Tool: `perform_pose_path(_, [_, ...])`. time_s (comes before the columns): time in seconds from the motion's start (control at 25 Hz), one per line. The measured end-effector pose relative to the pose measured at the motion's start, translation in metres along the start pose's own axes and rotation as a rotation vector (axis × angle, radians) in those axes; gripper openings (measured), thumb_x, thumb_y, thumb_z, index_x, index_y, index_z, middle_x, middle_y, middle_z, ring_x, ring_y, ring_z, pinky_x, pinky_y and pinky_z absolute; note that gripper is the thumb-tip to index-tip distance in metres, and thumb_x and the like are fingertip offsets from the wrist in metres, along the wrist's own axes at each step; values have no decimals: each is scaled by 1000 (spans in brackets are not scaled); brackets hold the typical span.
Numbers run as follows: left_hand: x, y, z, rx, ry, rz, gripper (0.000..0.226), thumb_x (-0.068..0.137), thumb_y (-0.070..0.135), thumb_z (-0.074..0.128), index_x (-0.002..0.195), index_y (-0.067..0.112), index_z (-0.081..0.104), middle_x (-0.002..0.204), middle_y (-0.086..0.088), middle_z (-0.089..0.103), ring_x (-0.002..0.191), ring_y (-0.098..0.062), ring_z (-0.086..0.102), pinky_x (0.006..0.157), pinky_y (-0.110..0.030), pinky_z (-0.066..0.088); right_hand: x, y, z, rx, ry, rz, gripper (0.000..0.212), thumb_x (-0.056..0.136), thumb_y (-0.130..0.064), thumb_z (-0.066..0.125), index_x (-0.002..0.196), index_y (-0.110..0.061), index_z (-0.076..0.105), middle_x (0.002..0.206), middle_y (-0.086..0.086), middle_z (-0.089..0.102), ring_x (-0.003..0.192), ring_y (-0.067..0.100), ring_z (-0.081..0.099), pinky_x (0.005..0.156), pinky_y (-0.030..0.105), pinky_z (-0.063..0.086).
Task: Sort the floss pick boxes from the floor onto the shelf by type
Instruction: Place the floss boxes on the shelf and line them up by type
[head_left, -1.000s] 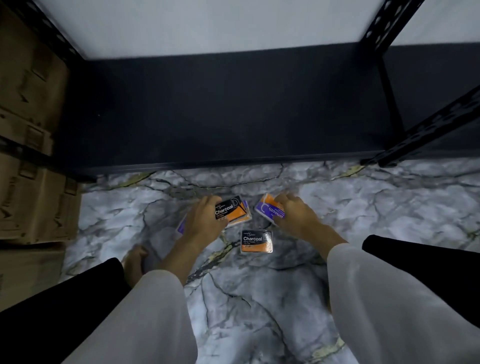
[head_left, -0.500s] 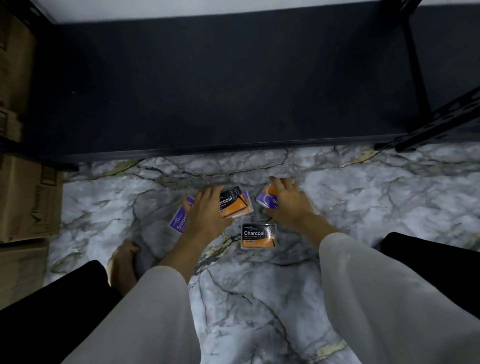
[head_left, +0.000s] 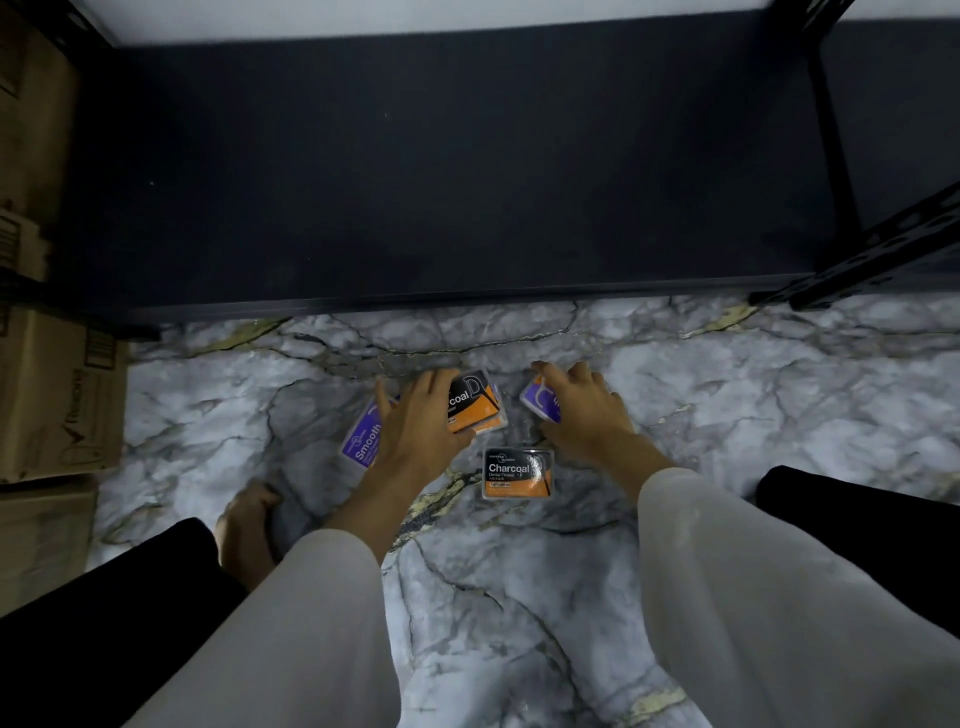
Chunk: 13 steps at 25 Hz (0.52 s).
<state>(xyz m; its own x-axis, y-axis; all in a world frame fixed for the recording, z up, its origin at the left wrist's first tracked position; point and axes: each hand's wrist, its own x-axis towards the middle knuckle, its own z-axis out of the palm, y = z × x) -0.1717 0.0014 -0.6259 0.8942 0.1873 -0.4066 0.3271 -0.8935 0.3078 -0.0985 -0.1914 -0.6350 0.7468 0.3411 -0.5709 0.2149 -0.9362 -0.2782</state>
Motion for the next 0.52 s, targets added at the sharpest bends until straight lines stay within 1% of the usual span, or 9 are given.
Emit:
perform_pose_path(0.04, [-3,3,-8,-5,10,9,71,78,46,70,138,28,37,138,4,46,131,-21,43,115,-56,0,-5,-2,-8,-1,8,-1,79,78,-29,69,143,-32,23,137,14,37,126,35,38,97,52,42])
perform_pose_path(0.12, [-10,10,-29,2,45,36,72,77,48,70,137,28,38,136,3,47,129,-22,43,116,-53,12,-19,-6,-31,7,55,-7,78,78,-29,69,141,-32,24,134,12,40,123,33,40,95,49,44])
perform_pose_path(0.2, [-22,19,-58,-18,99,66,74,75,47,72,137,27,38,134,2,48,125,-24,45,110,-45,26,-38,-14,-61,6,126,-25,75,78,-28,67,140,-32,26,131,11,41,120,32,41,92,46,44])
perform_pose_path(0.28, [-36,32,-90,-76,161,99,76,73,43,76,137,25,38,131,1,48,119,-24,47,101,-39,37,-61,-21,-91,-8,190,-53,77,79,-28,65,143,-35,22,129,9,40,119,32,41,91,44,44])
perform_pose_path(0.4, [-68,53,-142,-76,262,151,75,74,39,76,137,27,38,130,3,46,114,-24,46,91,-37,43,-103,-33,-134,0,283,-93,82,80,-31,65,146,-39,17,127,7,39,119,29,40,91,42,44])
perform_pose_path(0.52, [-100,71,-193,-44,345,185,75,75,41,74,138,30,36,131,6,43,116,-22,42,90,-37,45,-144,-45,-176,-45,374,-111,84,81,-36,64,147,-39,12,128,5,40,120,28,40,93,44,42])
